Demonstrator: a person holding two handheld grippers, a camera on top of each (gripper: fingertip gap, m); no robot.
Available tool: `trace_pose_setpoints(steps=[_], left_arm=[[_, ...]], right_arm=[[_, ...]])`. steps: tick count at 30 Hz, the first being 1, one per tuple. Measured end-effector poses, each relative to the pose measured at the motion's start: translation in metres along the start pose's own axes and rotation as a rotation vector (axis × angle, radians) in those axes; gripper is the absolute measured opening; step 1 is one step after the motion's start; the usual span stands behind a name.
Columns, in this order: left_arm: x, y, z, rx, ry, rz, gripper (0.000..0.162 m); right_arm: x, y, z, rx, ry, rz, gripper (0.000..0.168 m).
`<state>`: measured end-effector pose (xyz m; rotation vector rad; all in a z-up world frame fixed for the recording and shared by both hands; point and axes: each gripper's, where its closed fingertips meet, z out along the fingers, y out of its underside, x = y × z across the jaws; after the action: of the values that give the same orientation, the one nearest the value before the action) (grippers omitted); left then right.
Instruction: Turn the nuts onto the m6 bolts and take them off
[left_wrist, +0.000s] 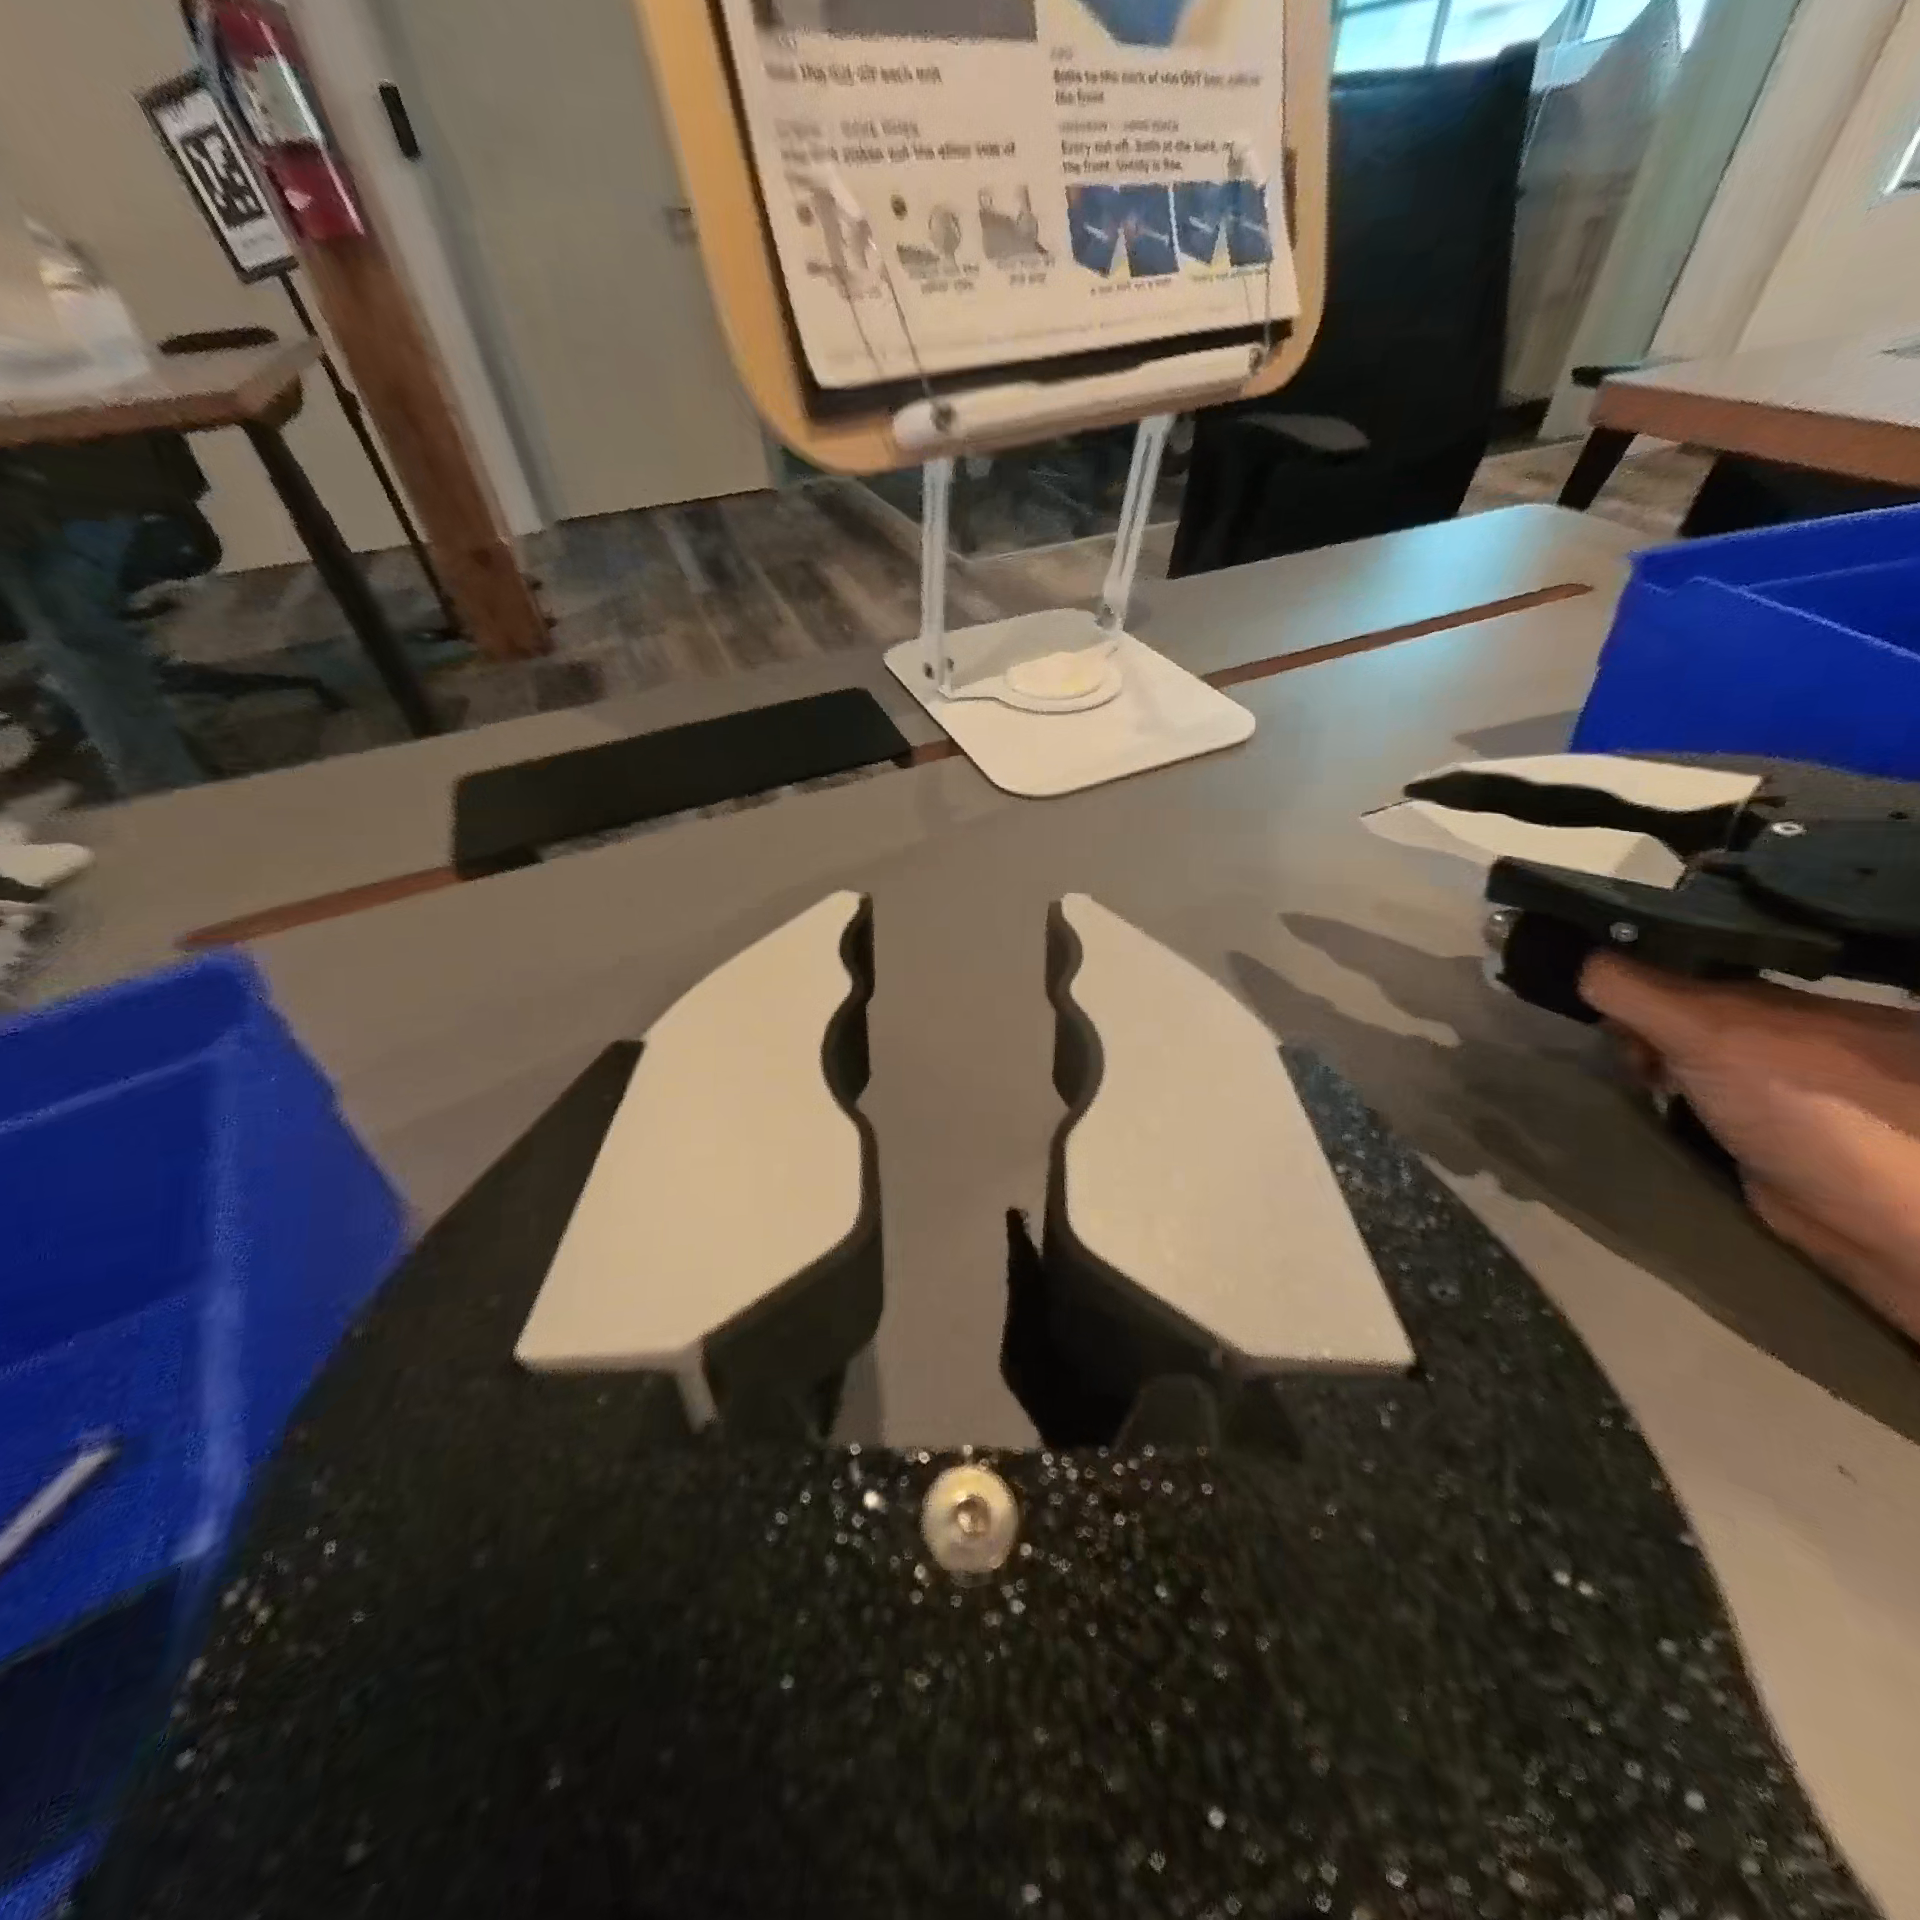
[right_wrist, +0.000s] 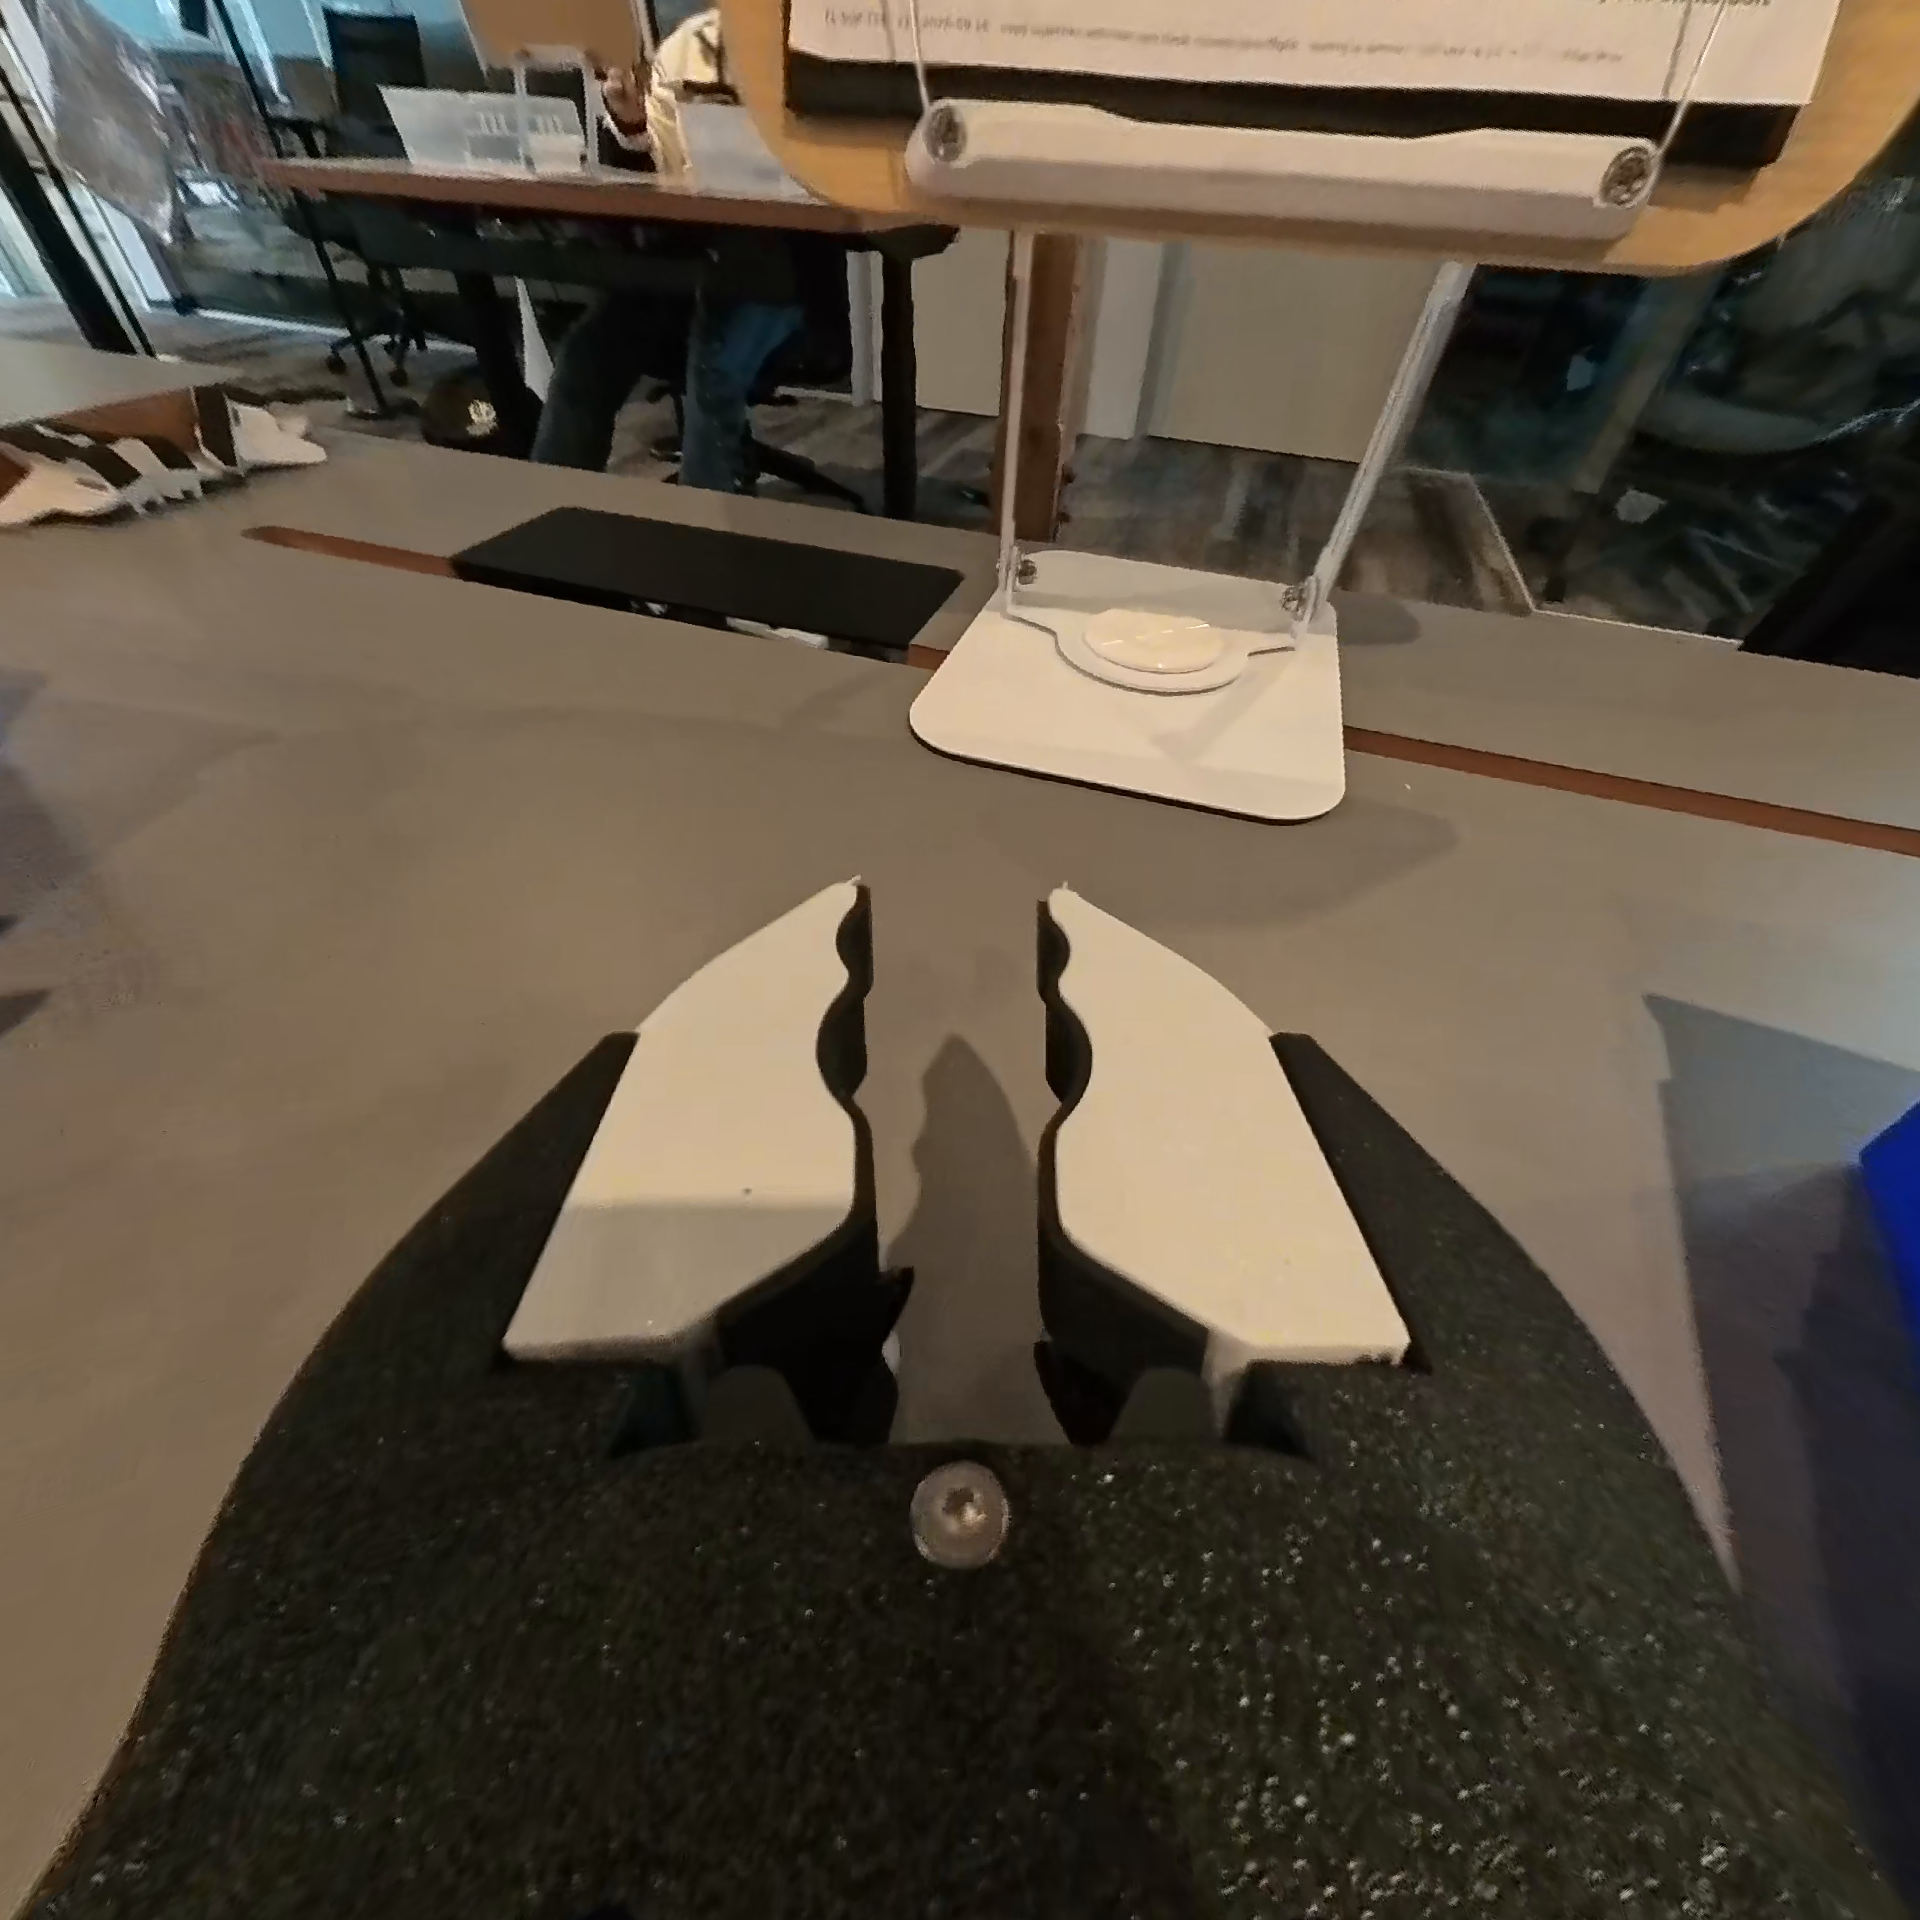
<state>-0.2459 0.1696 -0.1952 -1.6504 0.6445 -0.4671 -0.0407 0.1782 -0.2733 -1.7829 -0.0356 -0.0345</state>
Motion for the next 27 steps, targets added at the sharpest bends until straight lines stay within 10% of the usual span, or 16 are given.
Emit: trace_pose_setpoints(steps=[6, 17, 27], left_arm=[[-0.101, -0.030, -0.047, -0.107, -0.142, 0.058, 0.039], [-0.220, 0.124, -0.038, -0.944, 0.018, -0.001, 0.032], [-0.232, 0.163, -0.039, -1.244, 0.101, 0.097, 0.032]], right_arm=[[-0.001, -0.002, -0.002, 0.020, -0.030, 0.030, 0.030], [-0.003, -0.002, -0.002, 0.022, -0.044, 0.021, 0.028], [-0.005, -0.002, 0.000, 0.019, -0.054, 0.014, 0.025]])
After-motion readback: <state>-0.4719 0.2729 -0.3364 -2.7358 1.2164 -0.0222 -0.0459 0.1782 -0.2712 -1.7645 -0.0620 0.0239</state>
